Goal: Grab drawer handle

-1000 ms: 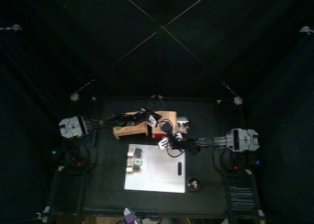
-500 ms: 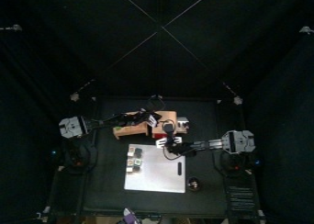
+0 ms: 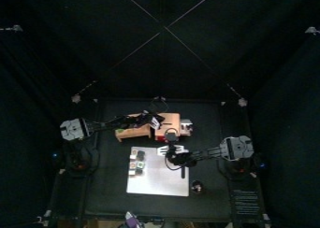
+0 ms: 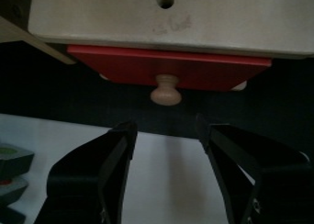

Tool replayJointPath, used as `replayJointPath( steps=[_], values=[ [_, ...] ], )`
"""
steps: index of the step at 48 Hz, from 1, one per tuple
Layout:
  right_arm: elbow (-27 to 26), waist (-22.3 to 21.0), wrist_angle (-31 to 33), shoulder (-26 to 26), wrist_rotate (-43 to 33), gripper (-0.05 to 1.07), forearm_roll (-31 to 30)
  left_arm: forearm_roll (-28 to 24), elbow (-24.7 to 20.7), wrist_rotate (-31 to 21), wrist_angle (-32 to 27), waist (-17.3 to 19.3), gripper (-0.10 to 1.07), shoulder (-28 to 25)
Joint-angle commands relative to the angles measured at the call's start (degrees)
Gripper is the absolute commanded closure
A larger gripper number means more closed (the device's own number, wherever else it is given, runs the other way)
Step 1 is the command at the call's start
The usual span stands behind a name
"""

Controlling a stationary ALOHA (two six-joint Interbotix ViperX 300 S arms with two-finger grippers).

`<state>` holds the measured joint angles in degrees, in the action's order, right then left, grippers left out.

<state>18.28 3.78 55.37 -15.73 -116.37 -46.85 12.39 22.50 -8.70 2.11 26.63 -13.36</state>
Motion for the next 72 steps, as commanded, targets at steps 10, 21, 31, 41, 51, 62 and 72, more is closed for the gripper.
replayJointPath(
  steps=[10,21,31,41,51,62,72],
  values=[
    [-2.2,-1.0,1.1,0.1,-0.2,0.15,-1.8,-0.2,0.4,0.0,-1.0,0.4,0.57,0.0],
    [-1.8,-2.5,1.2,-0.6,-0.2,0.15,-2.6,-0.2,0.4,0.0,-1.0,0.4,0.57,0.0],
    [-1.9,-3.6,1.2,-1.0,-0.2,0.15,-3.3,-0.2,0.4,0.0,-1.0,0.5,0.57,-0.1],
    [-1.7,-3.8,1.2,-1.1,-0.2,0.21,-3.0,-0.2,0.4,0.0,-1.1,0.4,0.57,-0.2],
    [-1.8,-3.7,1.0,-1.3,-0.2,0.39,-2.5,-0.1,0.4,0.0,-1.1,0.5,0.57,-0.1],
    [-2.0,-3.4,1.0,-1.5,-0.2,0.45,-1.8,-0.1,0.4,0.0,-1.1,0.5,0.57,-0.1],
    [-2.1,-3.3,1.0,-1.5,-0.2,0.45,-1.9,0.0,0.4,0.0,-1.1,0.5,0.57,0.0]
  ],
)
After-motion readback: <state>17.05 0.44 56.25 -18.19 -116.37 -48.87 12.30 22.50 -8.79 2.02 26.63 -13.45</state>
